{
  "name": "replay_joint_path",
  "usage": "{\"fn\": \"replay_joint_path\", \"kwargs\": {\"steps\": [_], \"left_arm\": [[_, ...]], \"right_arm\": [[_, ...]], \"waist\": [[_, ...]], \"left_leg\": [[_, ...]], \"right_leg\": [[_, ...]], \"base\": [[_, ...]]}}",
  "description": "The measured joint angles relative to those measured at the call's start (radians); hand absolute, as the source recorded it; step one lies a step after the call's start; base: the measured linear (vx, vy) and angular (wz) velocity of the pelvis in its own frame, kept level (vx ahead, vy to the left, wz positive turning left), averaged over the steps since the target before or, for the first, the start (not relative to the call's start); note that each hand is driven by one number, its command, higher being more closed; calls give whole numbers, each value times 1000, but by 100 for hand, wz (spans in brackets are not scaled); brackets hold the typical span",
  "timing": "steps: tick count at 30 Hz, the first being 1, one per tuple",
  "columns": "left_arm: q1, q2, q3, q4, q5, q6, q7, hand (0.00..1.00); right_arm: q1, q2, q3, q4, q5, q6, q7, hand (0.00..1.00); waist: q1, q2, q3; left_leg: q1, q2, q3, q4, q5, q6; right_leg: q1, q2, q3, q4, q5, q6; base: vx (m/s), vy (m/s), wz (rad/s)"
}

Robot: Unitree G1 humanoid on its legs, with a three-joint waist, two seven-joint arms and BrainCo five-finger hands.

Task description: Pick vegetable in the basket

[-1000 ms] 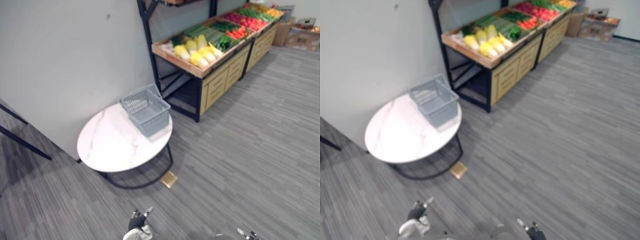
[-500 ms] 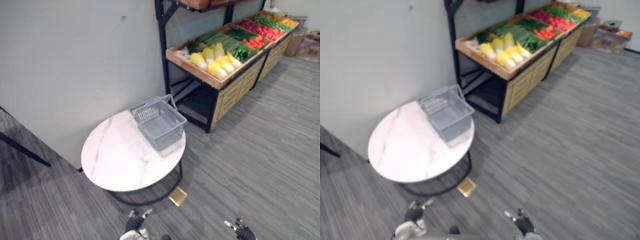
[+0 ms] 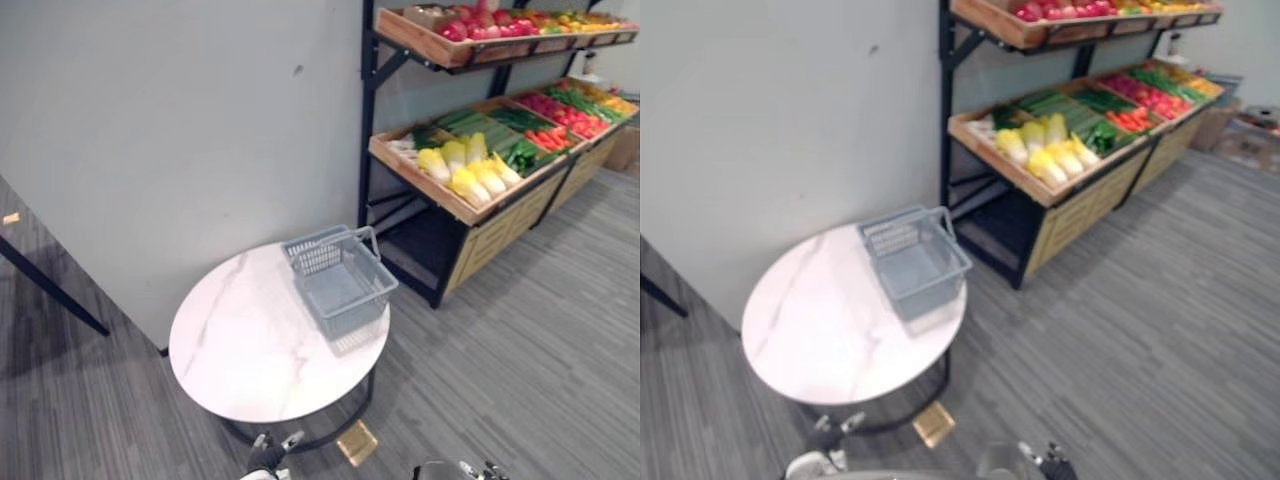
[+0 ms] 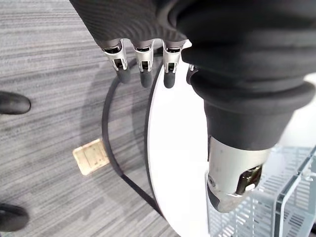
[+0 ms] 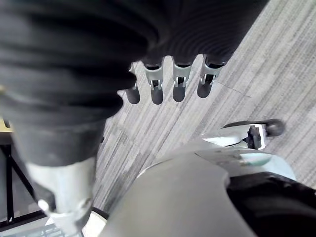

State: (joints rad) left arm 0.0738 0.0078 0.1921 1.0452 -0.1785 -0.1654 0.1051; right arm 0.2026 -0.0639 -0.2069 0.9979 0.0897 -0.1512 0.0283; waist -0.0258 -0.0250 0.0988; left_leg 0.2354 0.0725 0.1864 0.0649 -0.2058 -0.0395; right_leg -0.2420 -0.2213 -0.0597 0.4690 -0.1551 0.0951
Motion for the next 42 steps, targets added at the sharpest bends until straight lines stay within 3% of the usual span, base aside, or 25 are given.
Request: {"fn": "replay_joint_path", "kwargs": {"steps": [1,2,3,4,5,9,11,14,16,19,20,22,25,30,35,42], "left_arm": [[0,-5,19,0,4,0,1,0],[-2,-6,39,3,5,1,2,0],[-2,-13,51,16,6,2,2,0],[-5,-40,65,28,8,1,1,0],[-10,-54,73,24,11,0,1,0],[-11,-80,107,19,42,0,2,0],[-7,-82,127,11,43,0,7,0],[-6,-81,125,-5,40,-1,13,0],[1,-78,104,-28,30,-1,26,0],[4,-49,37,-29,27,-8,45,0],[3,-43,6,-30,27,-13,46,0],[3,-41,-11,-31,29,-24,50,0],[8,-29,-50,-30,39,-29,72,0],[40,34,-71,-27,76,-25,88,0],[77,73,-65,-28,114,-21,87,0],[125,82,-46,-8,144,5,86,0]], "right_arm": [[2,4,-1,0,0,0,-2,0],[4,8,1,1,0,1,-2,0],[4,3,-3,0,1,1,-1,0],[2,-17,-7,-3,4,-1,-3,0],[-2,-18,-15,-3,9,-1,-1,0],[-6,-37,15,-3,8,1,3,0],[-8,-39,22,-2,8,3,2,0],[-6,-52,67,-4,5,9,3,0],[-9,-60,101,-30,-5,9,3,0],[-23,-55,137,-123,-15,6,0,0],[-28,-54,137,-180,-25,5,-3,0],[-23,-65,131,-286,-68,-1,-23,0],[-35,-107,113,-432,-169,-18,-54,0],[-149,-219,64,-588,-350,-29,-132,0],[-249,-315,62,-727,-519,-30,-183,0],[-426,-394,239,-779,-633,-26,-213,0]], "waist": [[0,-3,1],[2,-10,3],[-2,-1,3],[0,31,7],[-1,37,16],[2,36,12],[2,37,7],[0,35,-1],[2,30,-5],[2,14,-14],[3,8,-14],[2,8,-13],[2,24,-14],[1,31,-3],[4,45,-2],[14,46,1]], "left_leg": [[10,23,-10,14,-25,-33],[30,37,-15,15,-47,-66],[41,56,-24,14,-53,-75],[46,83,-18,11,-36,-77],[53,92,-6,10,-15,-79],[64,122,-16,-15,59,-98],[52,137,-37,-14,104,-89],[-47,168,-114,140,142,-73],[-114,180,-142,239,177,-84],[-158,190,-92,279,263,-91],[-173,197,-29,288,225,-109],[-198,178,46,245,163,-106],[-235,128,76,94,250,-54],[-233,89,51,-77,253,-59],[-223,64,49,-116,260,-65],[-232,60,61,-161,294,-60]], "right_leg": [[19,6,13,-140,41,-3],[46,3,10,-219,146,33],[58,17,-5,-215,181,46],[52,39,-38,-155,136,22],[44,37,-47,-94,90,17],[26,23,-108,60,-70,-4],[55,29,-144,37,-96,-11],[139,41,-218,-49,-98,-16],[180,41,-260,-75,-90,-33],[246,30,-299,-141,-76,-55],[267,14,-322,-166,-72,-58],[290,-1,-346,-177,-70,-55],[295,19,-341,-178,-59,-35],[252,32,-271,-266,-15,22],[262,23,-255,-312,28,38],[225,29,-226,-331,50,45]], "base": [[459,-442,24],[391,-382,28],[429,-401,31],[376,-379,39],[433,-446,49],[248,-295,55],[183,-253,54],[131,-189,59],[152,-170,64],[174,-116,58],[138,-47,60],[68,37,62],[58,108,47],[4,167,22],[-46,104,3],[-70,31,-8]]}}
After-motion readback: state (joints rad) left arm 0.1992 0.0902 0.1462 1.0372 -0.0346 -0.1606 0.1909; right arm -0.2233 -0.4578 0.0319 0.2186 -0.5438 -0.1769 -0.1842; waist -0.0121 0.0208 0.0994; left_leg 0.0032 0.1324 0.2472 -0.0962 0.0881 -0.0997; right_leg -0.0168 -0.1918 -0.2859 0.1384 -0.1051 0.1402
